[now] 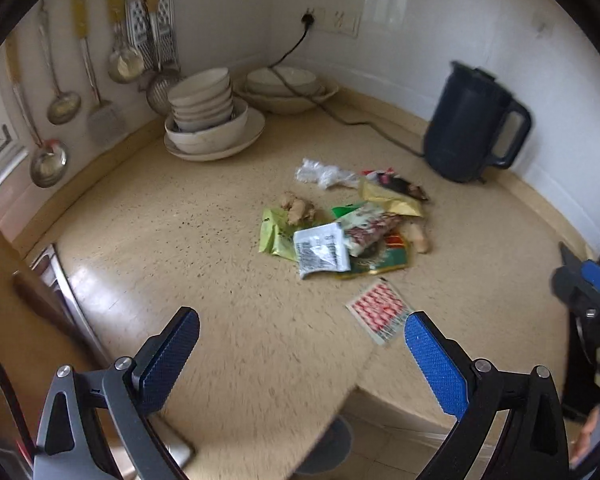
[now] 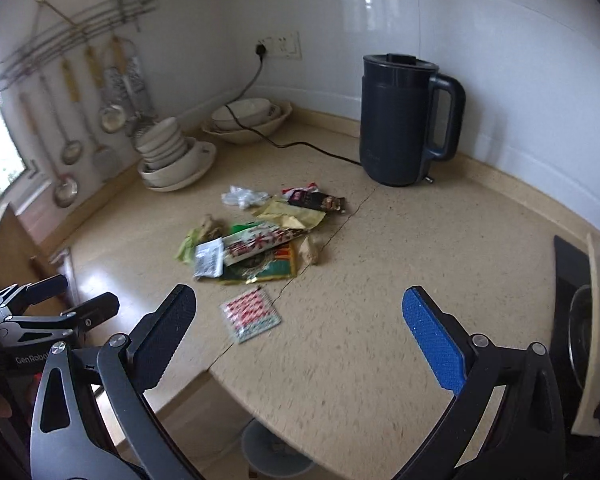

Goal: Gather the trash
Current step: 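Raise both tools back toward the remaining wrappers on the counter, then grasp the white wrapper with the left gripper while the right grasps the yellow packet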

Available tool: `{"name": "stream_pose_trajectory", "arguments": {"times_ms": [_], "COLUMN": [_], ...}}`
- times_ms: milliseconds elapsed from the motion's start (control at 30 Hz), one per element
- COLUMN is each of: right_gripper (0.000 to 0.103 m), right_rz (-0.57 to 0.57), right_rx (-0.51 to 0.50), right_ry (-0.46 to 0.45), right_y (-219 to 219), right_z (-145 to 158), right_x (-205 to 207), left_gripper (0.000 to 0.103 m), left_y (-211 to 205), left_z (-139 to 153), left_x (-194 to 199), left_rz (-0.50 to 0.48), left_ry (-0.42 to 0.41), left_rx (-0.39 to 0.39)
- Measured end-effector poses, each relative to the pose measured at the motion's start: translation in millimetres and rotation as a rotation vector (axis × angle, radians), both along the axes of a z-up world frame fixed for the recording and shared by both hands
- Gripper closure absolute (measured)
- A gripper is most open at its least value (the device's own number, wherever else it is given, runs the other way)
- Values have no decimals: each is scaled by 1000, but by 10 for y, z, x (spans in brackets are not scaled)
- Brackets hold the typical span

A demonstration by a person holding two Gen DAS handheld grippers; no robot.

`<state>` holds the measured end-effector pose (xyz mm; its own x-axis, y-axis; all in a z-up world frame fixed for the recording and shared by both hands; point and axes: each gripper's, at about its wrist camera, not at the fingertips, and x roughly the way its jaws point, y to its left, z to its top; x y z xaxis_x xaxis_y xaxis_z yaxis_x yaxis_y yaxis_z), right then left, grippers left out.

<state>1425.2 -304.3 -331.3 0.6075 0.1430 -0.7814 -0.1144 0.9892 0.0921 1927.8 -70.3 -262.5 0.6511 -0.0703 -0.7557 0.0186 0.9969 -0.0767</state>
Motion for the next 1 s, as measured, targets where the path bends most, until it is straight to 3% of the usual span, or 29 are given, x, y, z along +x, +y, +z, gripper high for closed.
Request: {"name": "stream_pose_trajectory", "arguments": {"times_ms": [333, 533, 800, 867, 1000], "right_gripper": [0, 0, 0, 0, 0], "right_rz": [13, 103, 225, 254, 332], "right_rx": [-24, -5, -3, -3, -7], "right_ry": [99, 156, 203, 209, 205], "right_y": [26, 25, 81, 95, 203], "right_z": [-524, -892, -1215, -1267, -1352], "right_x": [831, 1401, 1848, 1917, 2042], "left_gripper": [2, 2, 3, 6, 27], "left_y": [-94, -272, -345, -325, -280], "left_z": [-775, -1241, -1675, -1688, -1672], "left_x": [1005, 1549, 1974, 2012, 2023], "left_rz": [5, 48, 153, 162, 142], "left_ry": [137, 157, 192, 177, 153], "left_rx": [-7, -47, -25, -31, -36]}}
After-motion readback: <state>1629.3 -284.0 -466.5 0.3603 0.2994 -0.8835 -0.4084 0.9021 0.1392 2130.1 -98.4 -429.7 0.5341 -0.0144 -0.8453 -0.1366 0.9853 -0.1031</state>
